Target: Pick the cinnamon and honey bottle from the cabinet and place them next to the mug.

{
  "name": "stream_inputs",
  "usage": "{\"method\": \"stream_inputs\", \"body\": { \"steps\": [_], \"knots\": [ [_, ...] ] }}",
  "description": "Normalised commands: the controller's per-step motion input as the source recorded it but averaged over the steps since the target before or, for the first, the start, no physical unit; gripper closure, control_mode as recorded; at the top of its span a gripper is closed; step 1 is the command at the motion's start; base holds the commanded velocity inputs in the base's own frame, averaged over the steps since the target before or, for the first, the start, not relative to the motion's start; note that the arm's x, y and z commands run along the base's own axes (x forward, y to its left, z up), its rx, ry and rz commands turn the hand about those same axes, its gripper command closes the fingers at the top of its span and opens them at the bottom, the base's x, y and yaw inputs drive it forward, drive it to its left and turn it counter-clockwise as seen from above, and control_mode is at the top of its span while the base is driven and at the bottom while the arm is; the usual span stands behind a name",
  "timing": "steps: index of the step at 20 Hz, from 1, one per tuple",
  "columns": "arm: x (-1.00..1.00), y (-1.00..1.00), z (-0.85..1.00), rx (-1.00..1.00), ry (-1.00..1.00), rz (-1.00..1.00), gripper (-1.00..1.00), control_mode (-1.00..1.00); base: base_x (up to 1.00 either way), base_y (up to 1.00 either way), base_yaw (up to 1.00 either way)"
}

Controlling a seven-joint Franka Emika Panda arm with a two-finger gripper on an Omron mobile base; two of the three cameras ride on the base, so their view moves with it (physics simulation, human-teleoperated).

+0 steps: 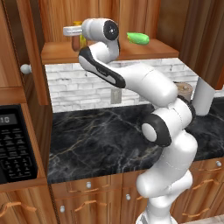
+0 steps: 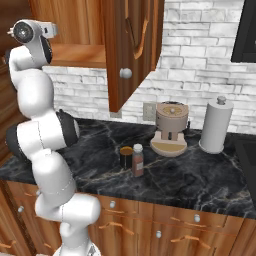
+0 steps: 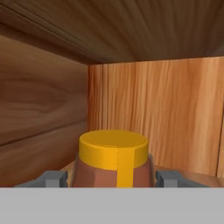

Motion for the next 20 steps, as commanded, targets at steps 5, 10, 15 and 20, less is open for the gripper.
{"method": "stream_inputs", "body": {
  "steps": [5, 10, 15, 20],
  "knots": [
    [-0.98, 0.00, 0.03, 0.00, 0.00, 0.00, 1.00, -1.00, 0.00, 0.00, 0.00],
    [-1.00, 0.00, -0.09, 0.00, 0.00, 0.00, 1.00, -1.00, 0.00, 0.00, 0.00],
    [-1.00, -0.02, -0.36, 0.00, 0.00, 0.00, 1.00, -1.00, 0.00, 0.00, 0.00],
    [-0.99, 0.00, -0.33, 0.00, -0.01, 0.01, 1.00, -1.00, 0.00, 0.00, 0.00]
  ]
}}
